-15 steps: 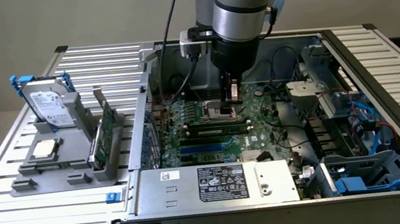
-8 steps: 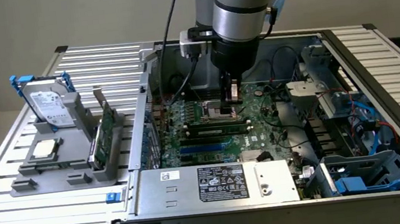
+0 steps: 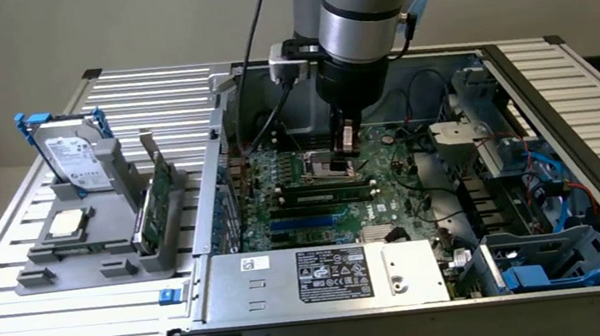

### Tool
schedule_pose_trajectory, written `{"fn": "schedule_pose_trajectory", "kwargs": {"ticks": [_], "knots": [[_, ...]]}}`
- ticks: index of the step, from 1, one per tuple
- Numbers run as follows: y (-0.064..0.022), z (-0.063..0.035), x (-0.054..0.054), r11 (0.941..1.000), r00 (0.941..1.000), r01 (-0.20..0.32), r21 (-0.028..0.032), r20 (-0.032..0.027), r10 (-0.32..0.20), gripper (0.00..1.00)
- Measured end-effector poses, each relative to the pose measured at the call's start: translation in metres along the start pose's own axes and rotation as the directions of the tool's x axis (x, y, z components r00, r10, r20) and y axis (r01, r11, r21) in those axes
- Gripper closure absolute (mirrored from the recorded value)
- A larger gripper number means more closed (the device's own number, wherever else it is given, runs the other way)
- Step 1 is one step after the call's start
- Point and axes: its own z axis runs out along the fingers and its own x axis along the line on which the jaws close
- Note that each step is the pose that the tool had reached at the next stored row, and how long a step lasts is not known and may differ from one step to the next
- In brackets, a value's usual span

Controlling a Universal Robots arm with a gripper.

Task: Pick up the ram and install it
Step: 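Press down the ram until it locks into place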

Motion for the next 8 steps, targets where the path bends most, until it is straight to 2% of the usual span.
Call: {"fn": "schedule_pose_trajectory", "kwargs": {"ticks": [4,8], "knots": [[0.0,0.0001,0.0,0.9981,0.998,-0.062,-0.0008,0.0037,0.062,0.89],[0.0,0.0002,0.0,0.9925,0.9924,-0.123,-0.0018,0.0071,0.123,0.89]]}}
